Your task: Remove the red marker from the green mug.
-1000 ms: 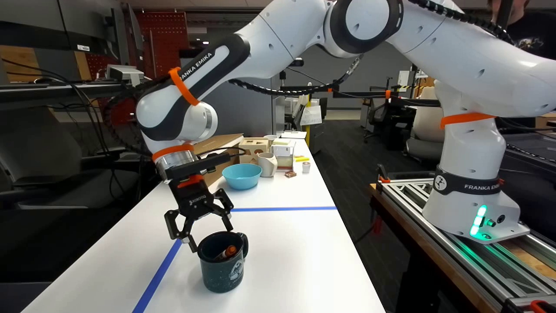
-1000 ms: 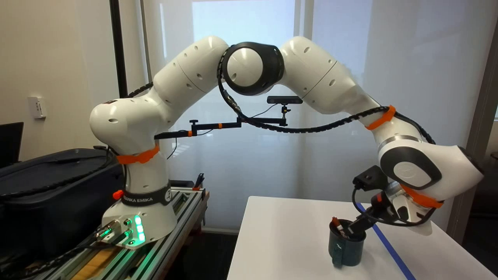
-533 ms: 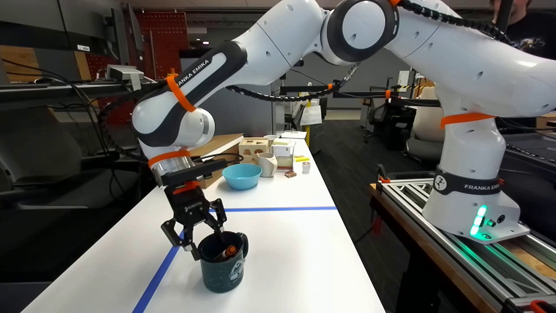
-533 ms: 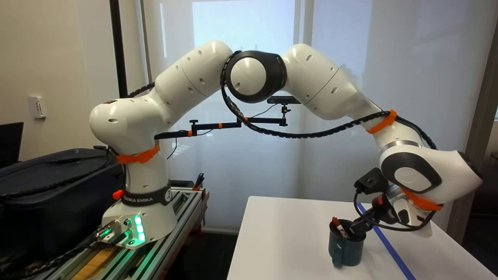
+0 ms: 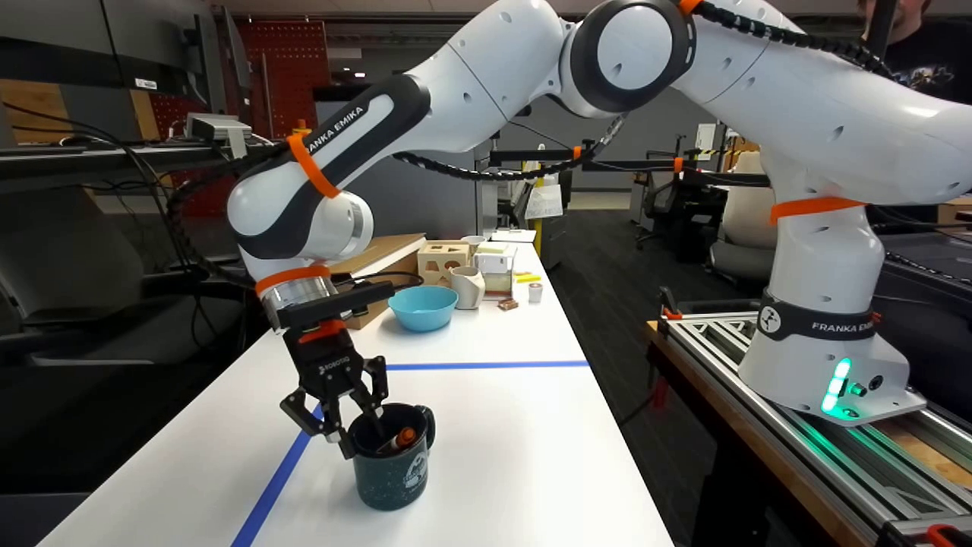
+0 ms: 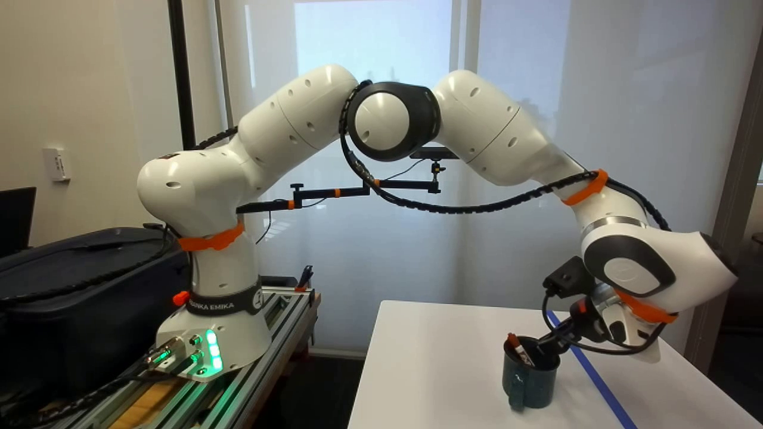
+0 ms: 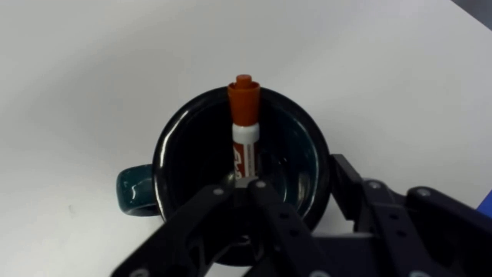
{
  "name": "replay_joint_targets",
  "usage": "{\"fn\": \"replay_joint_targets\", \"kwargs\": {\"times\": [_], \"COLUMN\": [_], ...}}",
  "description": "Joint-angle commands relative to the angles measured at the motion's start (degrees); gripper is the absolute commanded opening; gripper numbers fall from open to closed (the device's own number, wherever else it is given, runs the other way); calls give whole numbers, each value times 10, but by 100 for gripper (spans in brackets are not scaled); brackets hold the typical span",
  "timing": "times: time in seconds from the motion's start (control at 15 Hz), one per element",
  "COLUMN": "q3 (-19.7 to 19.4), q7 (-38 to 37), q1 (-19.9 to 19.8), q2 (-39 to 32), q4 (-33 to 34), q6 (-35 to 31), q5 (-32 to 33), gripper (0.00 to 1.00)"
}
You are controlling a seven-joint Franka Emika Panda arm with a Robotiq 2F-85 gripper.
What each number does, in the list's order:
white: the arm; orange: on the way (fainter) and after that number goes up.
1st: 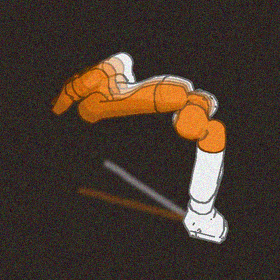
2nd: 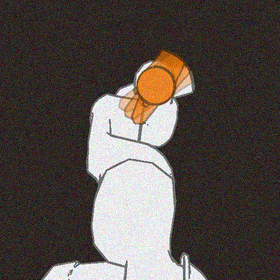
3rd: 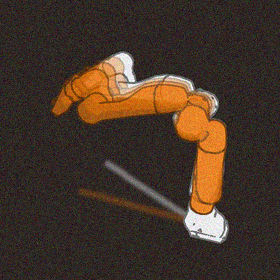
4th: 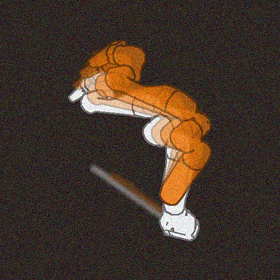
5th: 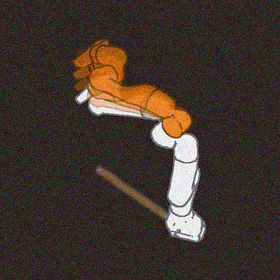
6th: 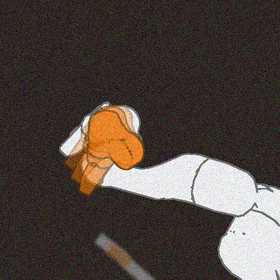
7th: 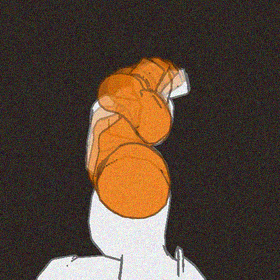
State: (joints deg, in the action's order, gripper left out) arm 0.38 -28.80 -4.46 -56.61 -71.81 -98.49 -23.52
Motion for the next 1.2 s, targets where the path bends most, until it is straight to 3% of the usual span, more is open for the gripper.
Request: {"fn": "replay_joint_targets", "kwargs": {"times": [0.0,0.33,0.67,1.13], "q3": [5,12,7,3], "q7": [5,8,2,-1], "q1": [-6,-4,-7,-18], "q2": [-12,-1,9,10], "q4": [24,27,16,9], "q6": [16,17,17,22], "q5": [-17,-25,-24,-24], "gripper": [47,38,42,40]}}
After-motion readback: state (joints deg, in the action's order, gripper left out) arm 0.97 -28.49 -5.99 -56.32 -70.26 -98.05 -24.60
